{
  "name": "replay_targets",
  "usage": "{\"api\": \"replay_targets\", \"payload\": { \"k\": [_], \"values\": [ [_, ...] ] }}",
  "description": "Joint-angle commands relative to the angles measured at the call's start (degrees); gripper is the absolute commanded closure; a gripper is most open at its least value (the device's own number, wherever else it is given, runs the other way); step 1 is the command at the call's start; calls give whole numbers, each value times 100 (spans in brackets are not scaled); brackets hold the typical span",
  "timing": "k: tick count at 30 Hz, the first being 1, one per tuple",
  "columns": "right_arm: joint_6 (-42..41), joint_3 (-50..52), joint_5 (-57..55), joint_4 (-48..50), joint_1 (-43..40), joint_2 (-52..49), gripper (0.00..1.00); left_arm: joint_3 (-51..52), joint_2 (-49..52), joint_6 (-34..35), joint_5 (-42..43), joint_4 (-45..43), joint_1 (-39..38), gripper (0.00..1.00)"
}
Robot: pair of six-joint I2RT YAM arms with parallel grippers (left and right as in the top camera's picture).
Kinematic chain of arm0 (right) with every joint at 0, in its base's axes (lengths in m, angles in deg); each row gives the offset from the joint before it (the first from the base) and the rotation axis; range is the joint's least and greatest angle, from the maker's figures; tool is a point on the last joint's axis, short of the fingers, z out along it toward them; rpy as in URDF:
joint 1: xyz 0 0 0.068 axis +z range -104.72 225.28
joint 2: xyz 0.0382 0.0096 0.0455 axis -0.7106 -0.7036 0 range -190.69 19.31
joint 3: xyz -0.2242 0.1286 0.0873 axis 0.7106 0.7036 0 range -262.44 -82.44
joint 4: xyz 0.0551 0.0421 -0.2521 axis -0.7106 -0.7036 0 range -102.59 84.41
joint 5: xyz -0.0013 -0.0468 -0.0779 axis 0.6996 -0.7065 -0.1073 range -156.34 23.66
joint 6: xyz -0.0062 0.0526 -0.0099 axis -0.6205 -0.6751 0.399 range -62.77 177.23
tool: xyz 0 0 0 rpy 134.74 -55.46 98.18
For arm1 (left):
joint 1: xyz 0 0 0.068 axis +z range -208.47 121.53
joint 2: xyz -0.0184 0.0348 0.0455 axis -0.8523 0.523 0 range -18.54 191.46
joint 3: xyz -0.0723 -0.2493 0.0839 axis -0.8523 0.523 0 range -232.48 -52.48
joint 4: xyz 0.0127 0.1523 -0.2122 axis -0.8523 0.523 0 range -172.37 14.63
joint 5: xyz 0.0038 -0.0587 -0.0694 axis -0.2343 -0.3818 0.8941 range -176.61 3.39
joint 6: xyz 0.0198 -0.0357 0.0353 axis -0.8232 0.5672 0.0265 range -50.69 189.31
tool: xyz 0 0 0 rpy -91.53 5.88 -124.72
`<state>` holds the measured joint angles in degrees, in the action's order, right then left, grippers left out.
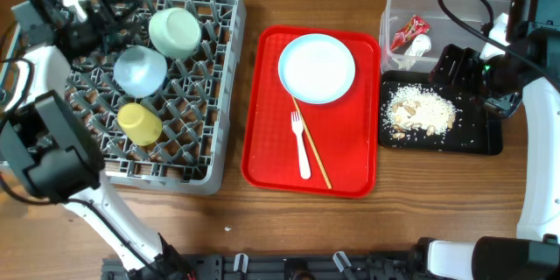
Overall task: Sort waste into correct bins and load items into the dishwasher rack
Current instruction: 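Lift the green bowl and place it in the dish rack, then grasp the white plastic fork on the red tray with left gripper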
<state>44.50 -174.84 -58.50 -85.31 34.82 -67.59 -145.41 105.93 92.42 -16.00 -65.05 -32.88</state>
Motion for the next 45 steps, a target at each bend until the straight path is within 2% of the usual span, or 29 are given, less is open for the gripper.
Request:
{"api": "replay_targets", "payload": {
  "k": [1, 3, 5, 6, 8, 9, 13, 15, 18, 21, 23, 26, 34, 45],
  "values": [
    [79, -90, -59, -35, -2, 11, 0, -9, -1139, 7, -570, -31, 4, 0],
    [76, -90, -59, -33, -2, 11, 0, -9, -1615, -37, -695, 225, -153, 0],
    [76, -90, -59, -31, -2, 11, 0, -9, -2151, -546, -1593, 1064, -520, 0],
    [79, -90, -59, -31, -2, 11, 0, -9, -2376, -796, -2337, 1606, -765, 0],
    [79, -90, -59, -20, -2, 11, 0, -9, -2752, -791, -4035, 2966, -1574, 0],
    [79, -90, -59, -11, -2, 11, 0, -9, -2789, -791, -4454, 3316, -1930, 0],
    [79, -90, -59, -9, -2, 11, 0, -9, -2782, -785, -4444, 3661, -2765, 0],
    [79, -92, -59, -11, -2, 11, 0, -9, -2782, -358, -4629, 3895, -3198, 0],
    [79, -90, -59, -13, -2, 11, 0, 48, -2754, 872, -6511, 4710, -4240, 0],
    [79, -90, -57, -11, -2, 11, 0, 461, -2688, 1620, -7128, 4754, -5270, 0],
    [79, -90, -59, -13, -2, 11, 0, 1003, -2564, 2017, -7278, 4321, -5906, 0],
    [79, -92, -59, -26, -2, 11, 0, 1464, -2155, 2129, -7316, 3884, -6343, 0],
    [76, -92, -57, -28, -2, 11, 0, 1589, -1056, 2103, -7265, 3482, -6725, 0],
    [79, -90, -57, -35, -2, 11, 0, 1711, -999, 2105, -7331, 3405, -6887, 4]
  ]
}}
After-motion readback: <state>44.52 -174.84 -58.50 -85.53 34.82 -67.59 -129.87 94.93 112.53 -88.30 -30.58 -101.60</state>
